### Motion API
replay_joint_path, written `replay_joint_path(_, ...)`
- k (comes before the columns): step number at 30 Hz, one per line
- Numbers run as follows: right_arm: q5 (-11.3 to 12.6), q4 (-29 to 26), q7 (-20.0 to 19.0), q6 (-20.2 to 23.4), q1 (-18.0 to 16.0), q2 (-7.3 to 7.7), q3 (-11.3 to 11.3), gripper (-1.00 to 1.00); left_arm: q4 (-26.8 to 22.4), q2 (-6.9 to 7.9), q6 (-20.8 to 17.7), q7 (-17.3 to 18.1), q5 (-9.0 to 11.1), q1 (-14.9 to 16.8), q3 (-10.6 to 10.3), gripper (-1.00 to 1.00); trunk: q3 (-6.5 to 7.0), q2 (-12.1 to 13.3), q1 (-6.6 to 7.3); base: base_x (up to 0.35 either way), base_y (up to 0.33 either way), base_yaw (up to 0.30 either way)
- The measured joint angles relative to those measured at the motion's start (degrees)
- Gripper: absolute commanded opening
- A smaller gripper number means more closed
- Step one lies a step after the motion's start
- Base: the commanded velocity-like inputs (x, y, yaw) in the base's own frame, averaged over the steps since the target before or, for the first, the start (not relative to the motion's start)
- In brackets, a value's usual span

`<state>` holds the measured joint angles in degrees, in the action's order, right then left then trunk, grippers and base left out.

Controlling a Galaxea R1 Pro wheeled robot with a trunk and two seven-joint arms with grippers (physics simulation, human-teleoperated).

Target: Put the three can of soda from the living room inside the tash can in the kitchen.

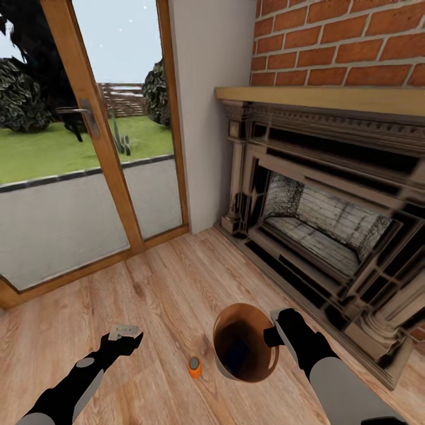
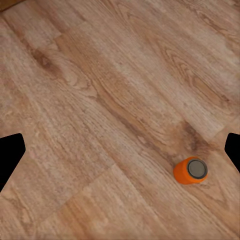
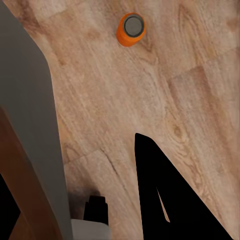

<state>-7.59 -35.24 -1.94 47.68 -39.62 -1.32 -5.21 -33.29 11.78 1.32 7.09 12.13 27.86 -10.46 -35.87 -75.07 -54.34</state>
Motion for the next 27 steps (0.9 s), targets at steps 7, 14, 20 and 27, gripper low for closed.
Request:
replay_joint_path(7,-0.02,-0.61,-0.17,0.05,0.08,0.09,0.13,-1.0,0.01,0.0,0.03,-0.11,0.08,0.0,0.0,1.0,1.26,2.81,1.54,0.0,0.0,0.0)
replay_joint_path(14,-0.22,-0.67,-0.63,0.09,0.26,0.75,1.02,-1.0,-0.02,0.0,0.06,-0.03,0.11,0.0,0.0,1.0,1.26,2.82,1.54,0.085,0.067,0.0)
replay_joint_path(20,-0.51,-0.66,-0.93,-0.06,0.75,2.03,10.19,-1.0,-0.01,0.0,-0.86,-0.01,0.14,-0.01,0.01,1.0,1.27,2.82,1.54,0.214,0.24,-0.025)
replay_joint_path(27,-0.25,-0.67,-0.99,-0.1,1.99,4.14,11.87,-1.0,0.02,0.0,-1.03,0.26,0.09,0.0,0.0,1.0,1.26,2.82,1.54,0.201,0.271,-0.183)
